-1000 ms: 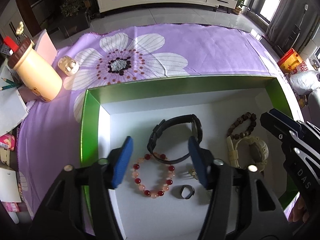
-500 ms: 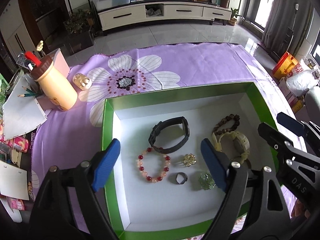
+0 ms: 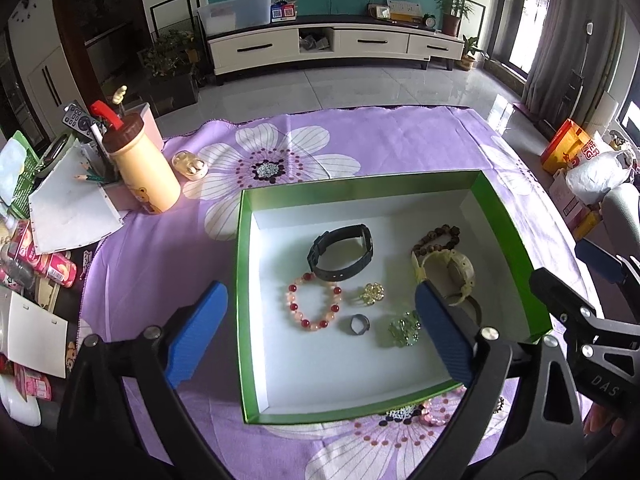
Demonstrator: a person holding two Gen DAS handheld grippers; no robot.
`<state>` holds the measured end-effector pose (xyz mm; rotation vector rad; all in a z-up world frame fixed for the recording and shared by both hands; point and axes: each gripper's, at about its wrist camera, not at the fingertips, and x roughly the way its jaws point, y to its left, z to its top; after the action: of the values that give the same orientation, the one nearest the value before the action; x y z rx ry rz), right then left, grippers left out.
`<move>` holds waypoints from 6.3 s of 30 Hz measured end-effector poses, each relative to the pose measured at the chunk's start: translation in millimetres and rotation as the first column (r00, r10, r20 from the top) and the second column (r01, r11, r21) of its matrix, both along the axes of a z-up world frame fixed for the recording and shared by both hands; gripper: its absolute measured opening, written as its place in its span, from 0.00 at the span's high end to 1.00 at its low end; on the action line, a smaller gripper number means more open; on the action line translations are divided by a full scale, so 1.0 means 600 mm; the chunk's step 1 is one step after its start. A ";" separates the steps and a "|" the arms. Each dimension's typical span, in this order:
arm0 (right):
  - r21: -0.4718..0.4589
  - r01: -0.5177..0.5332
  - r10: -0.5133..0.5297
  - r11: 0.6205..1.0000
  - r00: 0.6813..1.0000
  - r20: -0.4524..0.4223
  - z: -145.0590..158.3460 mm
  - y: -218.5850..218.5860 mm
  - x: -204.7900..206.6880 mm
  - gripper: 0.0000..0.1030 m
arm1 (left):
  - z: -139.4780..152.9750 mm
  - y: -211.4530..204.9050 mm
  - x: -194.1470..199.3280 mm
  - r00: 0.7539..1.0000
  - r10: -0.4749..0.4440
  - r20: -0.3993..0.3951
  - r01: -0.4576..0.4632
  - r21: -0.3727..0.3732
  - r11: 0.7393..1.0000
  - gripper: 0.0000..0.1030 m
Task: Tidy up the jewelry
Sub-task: 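Withdraw both tools from the box toward the remaining jewelry, then grasp the pink bead bracelet with the left tool while the right tool grasps the silver ring, then carry the pink bracelet and silver ring toward the green box with both tools, then lower the pink bracelet and silver ring into the green box with both tools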
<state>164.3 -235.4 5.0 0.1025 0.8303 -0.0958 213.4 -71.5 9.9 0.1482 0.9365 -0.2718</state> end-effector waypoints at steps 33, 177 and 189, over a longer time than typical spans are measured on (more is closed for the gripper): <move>0.025 -0.052 0.051 0.998 0.998 0.040 -0.003 0.008 -0.183 0.16 | -0.001 0.051 -0.165 0.998 -0.001 0.070 0.004 -0.039 0.999 0.02; -0.053 -0.173 0.179 0.983 0.974 0.136 0.047 0.065 -0.104 0.80 | 0.073 0.020 -0.088 0.983 -0.129 0.129 0.146 -0.138 0.980 0.93; -0.033 -0.191 0.193 0.981 0.975 0.106 0.037 0.073 -0.053 0.80 | 0.050 0.011 -0.044 0.986 -0.125 0.106 0.139 -0.127 0.982 0.93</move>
<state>132.4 -191.8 27.1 0.0057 0.7262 0.0820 187.1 -64.7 40.1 0.0990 0.8096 -0.4457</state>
